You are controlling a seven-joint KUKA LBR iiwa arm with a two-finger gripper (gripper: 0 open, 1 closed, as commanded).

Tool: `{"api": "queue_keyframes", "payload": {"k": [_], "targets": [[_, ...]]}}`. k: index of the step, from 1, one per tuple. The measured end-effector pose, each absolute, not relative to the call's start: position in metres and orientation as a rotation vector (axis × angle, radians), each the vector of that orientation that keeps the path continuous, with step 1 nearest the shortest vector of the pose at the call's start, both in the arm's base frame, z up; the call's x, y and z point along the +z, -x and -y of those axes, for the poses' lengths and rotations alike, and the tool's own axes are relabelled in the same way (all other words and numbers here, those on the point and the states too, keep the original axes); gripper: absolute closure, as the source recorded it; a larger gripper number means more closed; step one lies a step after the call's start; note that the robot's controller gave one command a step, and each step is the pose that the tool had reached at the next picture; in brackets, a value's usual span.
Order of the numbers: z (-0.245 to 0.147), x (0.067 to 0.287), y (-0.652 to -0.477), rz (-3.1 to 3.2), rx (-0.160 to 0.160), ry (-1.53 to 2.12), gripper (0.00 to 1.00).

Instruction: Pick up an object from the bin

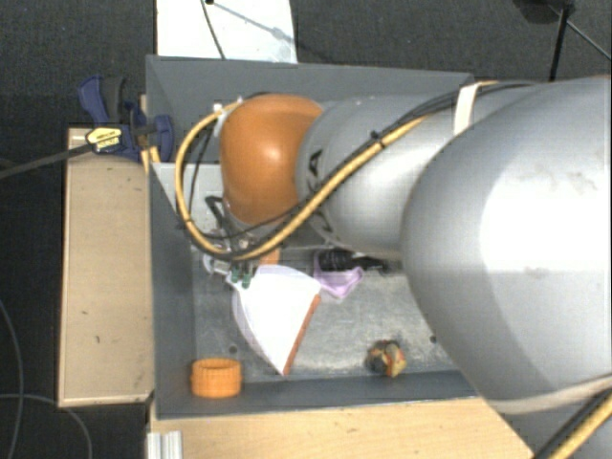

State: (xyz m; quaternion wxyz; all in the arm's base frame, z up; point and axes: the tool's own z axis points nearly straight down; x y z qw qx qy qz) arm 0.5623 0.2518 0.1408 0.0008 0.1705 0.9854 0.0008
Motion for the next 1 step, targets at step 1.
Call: {"api": "queue_keyframes", "payload": {"k": [1], "targets": [[-0.2519,0.1509,-0.5629,-3.092,0.005,-0.535,1.00]]}}
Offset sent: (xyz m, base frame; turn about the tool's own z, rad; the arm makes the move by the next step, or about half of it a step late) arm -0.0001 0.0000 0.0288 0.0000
